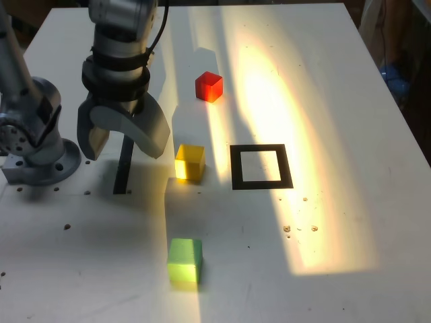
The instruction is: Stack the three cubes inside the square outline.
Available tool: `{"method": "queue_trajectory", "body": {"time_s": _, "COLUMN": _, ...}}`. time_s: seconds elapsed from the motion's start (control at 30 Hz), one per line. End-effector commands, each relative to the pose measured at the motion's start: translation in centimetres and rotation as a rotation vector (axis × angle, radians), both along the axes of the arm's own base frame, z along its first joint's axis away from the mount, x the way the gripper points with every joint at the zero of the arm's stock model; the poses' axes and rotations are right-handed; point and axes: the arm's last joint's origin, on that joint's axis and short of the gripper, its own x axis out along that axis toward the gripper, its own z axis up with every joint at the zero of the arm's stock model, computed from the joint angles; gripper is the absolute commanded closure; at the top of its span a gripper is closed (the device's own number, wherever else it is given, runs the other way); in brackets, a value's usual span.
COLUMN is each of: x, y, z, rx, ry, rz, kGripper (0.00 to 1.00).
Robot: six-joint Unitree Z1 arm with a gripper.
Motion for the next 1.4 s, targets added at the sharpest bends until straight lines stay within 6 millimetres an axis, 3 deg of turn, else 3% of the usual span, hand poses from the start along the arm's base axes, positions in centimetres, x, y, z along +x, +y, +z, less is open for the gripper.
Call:
{"method": "queue_trajectory", "body": {"time_s": 0.0, "x": -0.1, "y": 0.0, "z": 0.1, "rx": 0.0, "ry": -0.001, "rz": -0.001, "kGripper": 0.02}}
{"method": "queue_trajectory", "body": {"time_s": 0.63, "x": -0.1, "y": 0.5, "z": -0.1, "rx": 0.022, "ry": 0.008, "rz": 0.009, "kGripper": 0.02}}
{"method": "queue_trajectory", "body": {"time_s": 1.03, "x": 0.3, "y": 3.8, "z": 0.0, "rx": 0.068, "ry": -0.002, "rz": 0.054, "kGripper": 0.02}}
{"method": "queue_trajectory", "body": {"time_s": 1.37, "x": 3.6, "y": 7.2, "z": 0.8, "rx": 0.089, "ry": -0.034, "rz": 0.124, "kGripper": 0.02}}
